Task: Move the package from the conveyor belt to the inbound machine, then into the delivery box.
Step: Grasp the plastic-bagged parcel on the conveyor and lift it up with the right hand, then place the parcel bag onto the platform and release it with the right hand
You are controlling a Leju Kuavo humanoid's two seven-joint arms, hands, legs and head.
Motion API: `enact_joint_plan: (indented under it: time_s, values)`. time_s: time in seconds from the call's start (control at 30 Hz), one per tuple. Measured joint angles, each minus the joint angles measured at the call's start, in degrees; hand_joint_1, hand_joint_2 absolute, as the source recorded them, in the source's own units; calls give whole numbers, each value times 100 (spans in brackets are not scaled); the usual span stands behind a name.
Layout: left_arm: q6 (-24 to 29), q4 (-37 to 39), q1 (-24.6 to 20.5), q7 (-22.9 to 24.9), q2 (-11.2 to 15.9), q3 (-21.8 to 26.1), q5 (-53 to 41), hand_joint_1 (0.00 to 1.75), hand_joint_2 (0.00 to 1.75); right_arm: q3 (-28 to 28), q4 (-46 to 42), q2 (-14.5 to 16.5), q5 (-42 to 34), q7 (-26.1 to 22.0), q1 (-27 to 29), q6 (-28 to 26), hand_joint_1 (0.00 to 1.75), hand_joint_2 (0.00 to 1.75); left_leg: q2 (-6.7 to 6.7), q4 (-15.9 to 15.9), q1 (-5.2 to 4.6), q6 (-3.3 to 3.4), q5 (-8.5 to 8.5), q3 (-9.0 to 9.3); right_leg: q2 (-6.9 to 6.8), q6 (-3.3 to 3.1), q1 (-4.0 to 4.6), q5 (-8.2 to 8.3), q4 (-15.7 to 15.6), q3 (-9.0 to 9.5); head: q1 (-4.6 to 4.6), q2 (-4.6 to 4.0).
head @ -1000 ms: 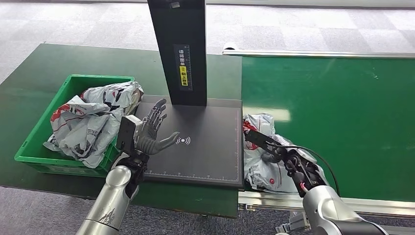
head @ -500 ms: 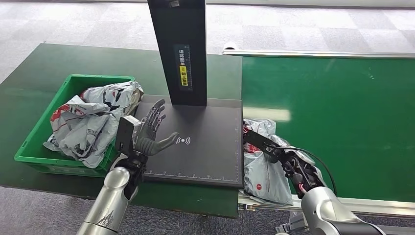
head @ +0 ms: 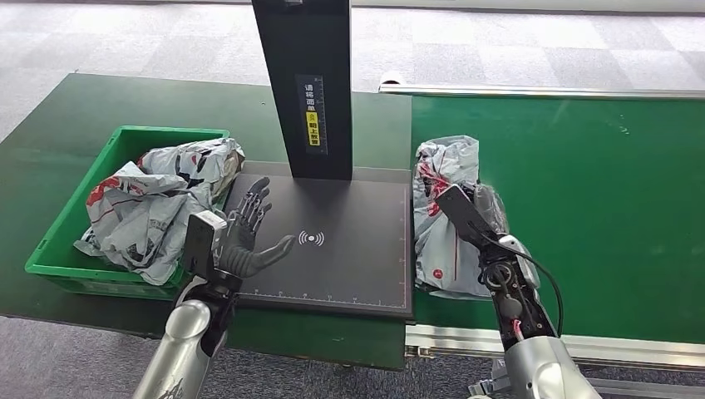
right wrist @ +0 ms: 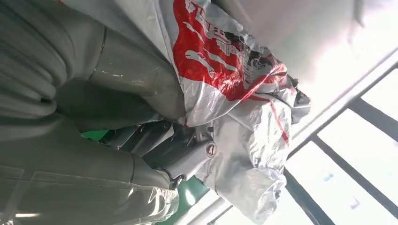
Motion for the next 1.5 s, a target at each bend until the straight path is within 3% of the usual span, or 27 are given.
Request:
enact_joint_plan:
  time_s: [0.37,0.67,0.83,0.93,1.07,1.17,1.37,1.5]
  values:
    - [416,-2,25,-430,-40,48,11,0,175,-27,-1961,219,-687,-693,683,-533,175,175,2,0,0,0,0,1,0,0,0,-1,0,0,-1,0]
    - [575,-6,25,-518,-79,87,2,0,175,-28,-2420,276,-759,-774,838,-583,175,175,0,0,0,0,0,1,0,0,0,-1,0,0,0,0]
    - [1187,-127,24,-915,-113,168,105,0,175,8,-2481,311,-1089,-806,874,-526,175,175,4,-2,0,0,-1,-1,0,-1,0,-1,0,0,-1,0]
    - [1350,-192,22,-1029,-113,190,178,0,175,156,-2129,312,-990,-363,764,-150,175,175,6,-4,1,0,0,-1,1,-2,1,-1,0,1,-1,0]
    - [1362,-183,-56,-1050,-98,146,204,0,175,665,-779,267,-375,262,346,998,175,175,8,-3,1,1,3,4,-1,-2,1,1,0,4,0,0]
    - [1362,-167,-102,-1047,-76,103,195,0,175,1077,48,263,-156,89,131,1472,175,175,-8,-1,1,3,6,0,-14,-2,1,1,0,4,-1,0]
    - [1364,-151,-118,-1045,-38,90,197,0,175,1425,729,254,-163,-154,-146,1749,175,175,-6,-1,0,2,2,-1,-13,-1,1,-1,0,2,0,0]
    - [1543,-158,-114,-1086,-3,84,135,0,175,1668,794,239,-522,-1010,-189,2697,175,175,-5,-1,0,2,2,-1,-12,-1,1,-1,0,2,-1,0]
